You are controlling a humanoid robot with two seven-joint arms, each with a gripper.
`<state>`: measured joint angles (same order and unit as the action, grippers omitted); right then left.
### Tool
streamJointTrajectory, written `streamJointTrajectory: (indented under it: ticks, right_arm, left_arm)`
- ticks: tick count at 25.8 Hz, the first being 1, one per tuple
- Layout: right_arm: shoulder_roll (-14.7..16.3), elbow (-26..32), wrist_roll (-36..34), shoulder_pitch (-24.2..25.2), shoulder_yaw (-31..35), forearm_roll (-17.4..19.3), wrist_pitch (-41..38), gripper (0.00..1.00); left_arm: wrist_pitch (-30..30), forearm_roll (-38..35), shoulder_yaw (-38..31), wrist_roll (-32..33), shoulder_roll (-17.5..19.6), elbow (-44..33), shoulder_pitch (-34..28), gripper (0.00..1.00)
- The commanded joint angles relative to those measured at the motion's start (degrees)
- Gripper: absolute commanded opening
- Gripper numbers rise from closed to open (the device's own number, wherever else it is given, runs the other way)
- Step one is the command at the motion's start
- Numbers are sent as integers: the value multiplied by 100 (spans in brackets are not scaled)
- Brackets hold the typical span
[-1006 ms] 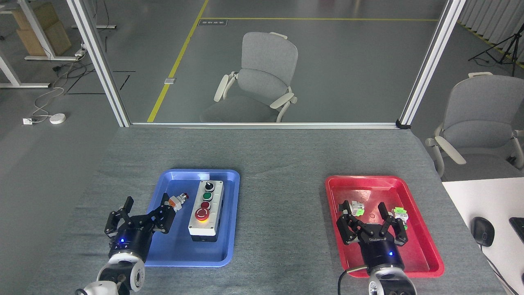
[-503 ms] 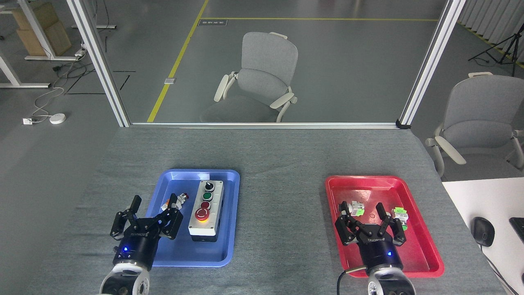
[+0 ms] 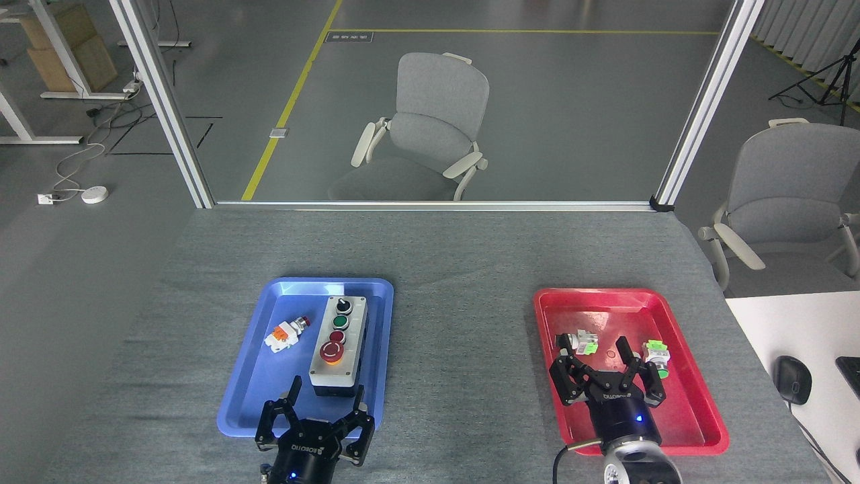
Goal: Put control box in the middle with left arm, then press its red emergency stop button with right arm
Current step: 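Move the left gripper over the white control box in the blue tray, then lower the left gripper and grasp the near end of the control box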
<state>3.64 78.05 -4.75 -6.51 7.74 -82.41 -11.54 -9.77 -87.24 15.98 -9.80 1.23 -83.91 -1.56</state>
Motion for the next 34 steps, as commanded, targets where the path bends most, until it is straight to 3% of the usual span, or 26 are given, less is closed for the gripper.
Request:
streamJointTrajectory:
  ticks: [1, 7, 12, 17, 26, 34]
  right_arm:
    - [-30, 0, -9, 10, 43, 6, 38, 98]
    - [-39, 0, -35, 247, 8, -3, 20, 98]
    - [-30, 17, -62, 467, 26, -3, 29, 98]
    - [31, -71, -193, 458, 17, -3, -15, 98]
    - [-48, 70, -211, 291, -36, -38, 82, 98]
    - [5, 114, -158, 309, -53, -65, 512, 98]
  left_arm:
    - [-148, -250, 45, 251, -404, 507, 147, 99]
    - [-491, -180, 1, 374, -440, 1298, 683, 99]
    - [-517, -145, -333, 391, -448, 1386, 763, 99]
    - [-508, -127, -526, 813, -440, 1395, 833, 99]
    - [-315, 119, -526, 822, -440, 1403, 842, 99]
    - [-289, 286, -517, 760, -510, 2150, 1290, 99]
